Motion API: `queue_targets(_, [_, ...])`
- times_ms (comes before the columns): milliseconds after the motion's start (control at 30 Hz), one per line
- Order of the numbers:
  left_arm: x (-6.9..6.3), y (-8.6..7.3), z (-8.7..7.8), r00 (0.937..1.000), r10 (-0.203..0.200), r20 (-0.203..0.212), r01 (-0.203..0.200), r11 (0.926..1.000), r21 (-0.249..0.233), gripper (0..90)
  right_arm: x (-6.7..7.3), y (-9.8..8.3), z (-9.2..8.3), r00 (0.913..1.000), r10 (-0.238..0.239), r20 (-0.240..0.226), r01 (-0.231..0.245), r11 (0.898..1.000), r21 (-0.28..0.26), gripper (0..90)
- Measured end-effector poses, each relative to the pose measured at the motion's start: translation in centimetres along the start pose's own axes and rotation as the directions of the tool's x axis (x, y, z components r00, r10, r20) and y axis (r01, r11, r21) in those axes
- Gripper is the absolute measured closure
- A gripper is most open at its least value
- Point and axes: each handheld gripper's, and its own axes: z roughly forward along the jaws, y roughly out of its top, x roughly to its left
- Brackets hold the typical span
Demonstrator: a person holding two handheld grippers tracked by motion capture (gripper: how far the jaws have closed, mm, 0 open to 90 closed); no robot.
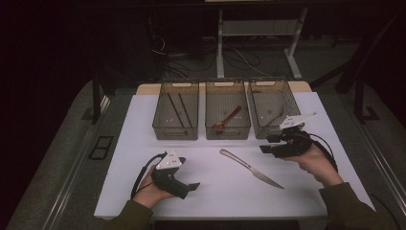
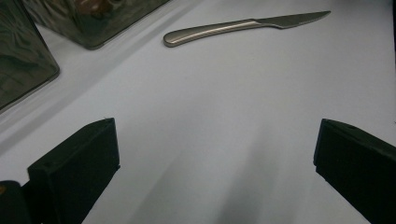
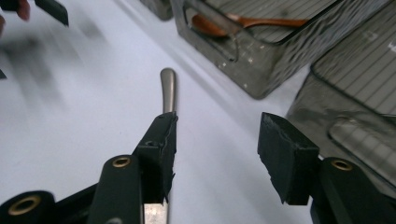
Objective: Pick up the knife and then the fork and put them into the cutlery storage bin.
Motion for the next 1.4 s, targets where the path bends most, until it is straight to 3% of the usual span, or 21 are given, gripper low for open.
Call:
queue_targets(167, [-0.1,0.0,0.1,1.0,-0.003,0.004,0.003,1.0,0.0,0.0,0.9,0.2,1.5,0.9993,-0.037,-0.006,0.038,0.996,0.083,51.1])
queue_targets(367, [-0.1,0.0,0.1,1.0,0.002,0.006,-0.002,1.0,0.006,0.0,1.8,1.1,2.9,0.9979,-0.059,-0.026,0.063,0.984,0.169,57.1])
queue_targets(567, [0.0,0.0,0.1,1.0,0.002,0.009,-0.002,1.0,0.006,0.0,2.6,1.9,4.6,0.9961,-0.067,-0.058,0.08,0.96,0.269,61.4])
queue_targets(867, [-0.1,0.0,0.1,0.9999,0.001,0.011,-0.001,1.0,0.006,0.0,3.3,2.7,7.4,0.9936,-0.084,-0.076,0.107,0.91,0.401,68.4])
queue_targets(1133, [0.0,-0.1,0.1,0.9999,-0.002,0.014,0.002,1.0,0.004,0.0,3.8,3.2,9.7,0.9934,-0.089,-0.073,0.114,0.847,0.519,71.5])
queue_targets(1200, [0.0,-0.1,0.1,0.9999,-0.003,0.013,0.003,1.0,0.003,0.0,3.8,3.3,10.2,0.9919,-0.109,-0.065,0.127,0.827,0.547,72.8])
queue_targets(1400, [0.0,-0.1,0.2,0.9999,0.001,0.017,-0.001,1.0,0.007,0.0,4.2,4.0,10.9,0.9884,-0.142,-0.053,0.145,0.784,0.604,75.7])
